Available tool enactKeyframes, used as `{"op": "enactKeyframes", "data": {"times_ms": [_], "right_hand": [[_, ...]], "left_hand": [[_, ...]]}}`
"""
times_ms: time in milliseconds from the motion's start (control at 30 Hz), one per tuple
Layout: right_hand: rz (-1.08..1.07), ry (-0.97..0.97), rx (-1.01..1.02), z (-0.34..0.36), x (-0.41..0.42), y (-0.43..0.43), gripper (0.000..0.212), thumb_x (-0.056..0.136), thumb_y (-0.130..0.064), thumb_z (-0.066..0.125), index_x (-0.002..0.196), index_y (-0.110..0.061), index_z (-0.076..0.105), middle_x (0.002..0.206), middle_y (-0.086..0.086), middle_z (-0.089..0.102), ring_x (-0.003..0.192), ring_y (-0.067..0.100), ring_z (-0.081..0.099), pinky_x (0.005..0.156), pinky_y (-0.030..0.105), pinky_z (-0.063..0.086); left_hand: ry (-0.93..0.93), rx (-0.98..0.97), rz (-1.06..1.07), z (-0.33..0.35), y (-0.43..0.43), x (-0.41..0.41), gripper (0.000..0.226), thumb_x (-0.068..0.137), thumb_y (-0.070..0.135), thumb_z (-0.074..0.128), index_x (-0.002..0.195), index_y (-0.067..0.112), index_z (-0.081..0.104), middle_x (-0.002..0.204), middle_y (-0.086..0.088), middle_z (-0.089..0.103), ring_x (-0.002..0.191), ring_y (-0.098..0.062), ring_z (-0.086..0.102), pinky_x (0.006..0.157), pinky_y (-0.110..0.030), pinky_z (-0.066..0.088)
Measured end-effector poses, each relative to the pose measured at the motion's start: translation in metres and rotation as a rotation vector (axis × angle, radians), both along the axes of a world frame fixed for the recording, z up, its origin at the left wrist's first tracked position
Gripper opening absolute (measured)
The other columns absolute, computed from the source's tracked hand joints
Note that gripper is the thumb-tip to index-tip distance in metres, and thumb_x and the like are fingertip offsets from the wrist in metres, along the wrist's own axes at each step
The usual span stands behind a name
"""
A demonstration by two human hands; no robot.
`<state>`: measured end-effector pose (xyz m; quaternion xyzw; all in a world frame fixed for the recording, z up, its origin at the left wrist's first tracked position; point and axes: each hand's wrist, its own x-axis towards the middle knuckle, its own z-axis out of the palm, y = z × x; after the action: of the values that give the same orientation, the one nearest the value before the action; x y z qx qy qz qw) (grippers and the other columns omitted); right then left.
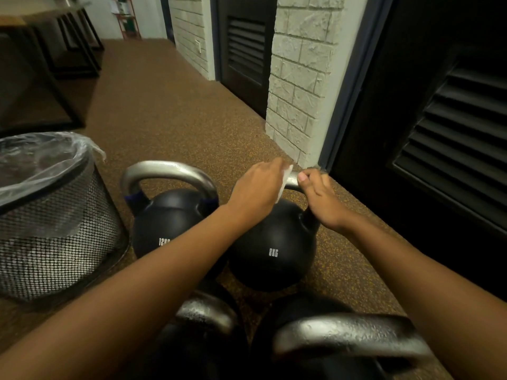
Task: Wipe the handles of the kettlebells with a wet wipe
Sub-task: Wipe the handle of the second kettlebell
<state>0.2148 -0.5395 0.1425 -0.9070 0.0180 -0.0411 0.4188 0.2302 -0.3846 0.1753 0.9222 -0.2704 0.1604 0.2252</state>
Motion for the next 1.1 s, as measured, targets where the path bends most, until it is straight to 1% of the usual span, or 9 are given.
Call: {"op": "enactKeyframes", "data": {"times_ms": [67,167,300,433,533,667,867,967,1100], "right_hand": [[0.000,-0.002,-0.007,0.000,0.000,0.001,0.035,0.097,-0.050,0.021,0.118,-0.029,0.040,0.118,0.002,0.035,0.116,0.022,0.036,0.103,0.043,0.031],[-0.001,-0.008,-0.012,-0.001,0.001,0.001,0.034,0.098,-0.049,0.021,0.117,-0.029,0.040,0.117,0.002,0.035,0.117,0.022,0.036,0.104,0.043,0.031],[0.009,-0.002,0.006,-0.001,0.001,0.000,0.034,0.098,-0.049,0.021,0.114,-0.027,0.042,0.118,0.004,0.035,0.119,0.023,0.035,0.104,0.043,0.030],[0.016,-0.001,0.011,-0.001,0.000,0.000,0.034,0.098,-0.049,0.021,0.112,-0.027,0.042,0.117,0.004,0.036,0.118,0.022,0.036,0.103,0.041,0.030],[0.009,0.004,-0.008,-0.001,0.001,0.000,0.032,0.098,-0.049,0.021,0.115,-0.029,0.041,0.117,0.004,0.035,0.115,0.024,0.037,0.103,0.044,0.032],[0.006,-0.011,-0.013,-0.002,0.001,-0.001,0.031,0.098,-0.048,0.022,0.114,-0.029,0.040,0.116,0.004,0.035,0.113,0.023,0.038,0.102,0.043,0.033],[0.026,0.001,0.022,0.000,0.001,0.000,0.026,0.098,-0.049,0.021,0.110,-0.033,0.038,0.116,0.004,0.035,0.115,0.020,0.036,0.097,0.037,0.031],[0.023,-0.008,0.008,0.002,-0.001,0.002,0.028,0.099,-0.047,0.021,0.112,-0.030,0.039,0.115,0.005,0.035,0.113,0.021,0.037,0.094,0.035,0.030],[0.013,-0.013,-0.012,0.002,-0.001,0.001,0.034,0.099,-0.046,0.021,0.119,-0.027,0.040,0.115,0.004,0.035,0.113,0.021,0.037,0.097,0.037,0.031]], "left_hand": [[0.055,-0.041,0.020,0.001,0.002,0.007,0.022,0.097,0.014,0.042,0.117,0.009,0.050,0.104,-0.013,0.061,0.093,-0.028,0.056,0.072,-0.034,0.039],[0.125,-0.004,0.090,0.003,-0.002,0.017,0.029,0.101,0.021,0.030,0.108,0.004,0.052,0.107,-0.016,0.059,0.093,-0.029,0.054,0.079,-0.038,0.040],[-0.045,0.218,0.158,0.001,-0.013,0.015,0.034,0.102,0.024,0.024,0.112,0.007,0.051,0.114,-0.013,0.059,0.106,-0.031,0.053,0.091,-0.039,0.036],[-0.190,0.251,-0.024,-0.006,-0.003,0.012,0.022,0.101,0.019,0.031,0.112,0.011,0.048,0.110,-0.007,0.058,0.104,-0.025,0.054,0.099,-0.038,0.033],[-0.069,0.243,0.033,-0.003,0.014,0.021,0.023,0.100,0.016,0.034,0.119,0.009,0.046,0.114,-0.008,0.057,0.106,-0.025,0.055,0.102,-0.041,0.033],[0.050,0.366,0.105,0.002,0.011,0.027,0.029,0.099,0.016,0.031,0.122,0.004,0.042,0.118,-0.014,0.054,0.104,-0.032,0.055,0.089,-0.045,0.041],[-0.088,0.189,-0.053,-0.008,0.001,0.014,0.036,0.102,0.028,0.023,0.115,0.008,0.050,0.110,-0.010,0.056,0.102,-0.025,0.052,0.090,-0.034,0.035],[-0.014,0.158,-0.113,-0.010,0.014,0.016,0.040,0.102,0.031,0.023,0.128,0.009,0.045,0.122,-0.010,0.054,0.111,-0.024,0.050,0.097,-0.033,0.034],[0.220,0.047,0.012,-0.003,0.028,0.019,0.041,0.102,0.029,0.021,0.117,0.004,0.050,0.113,-0.017,0.055,0.105,-0.032,0.052,0.092,-0.041,0.039]]}}
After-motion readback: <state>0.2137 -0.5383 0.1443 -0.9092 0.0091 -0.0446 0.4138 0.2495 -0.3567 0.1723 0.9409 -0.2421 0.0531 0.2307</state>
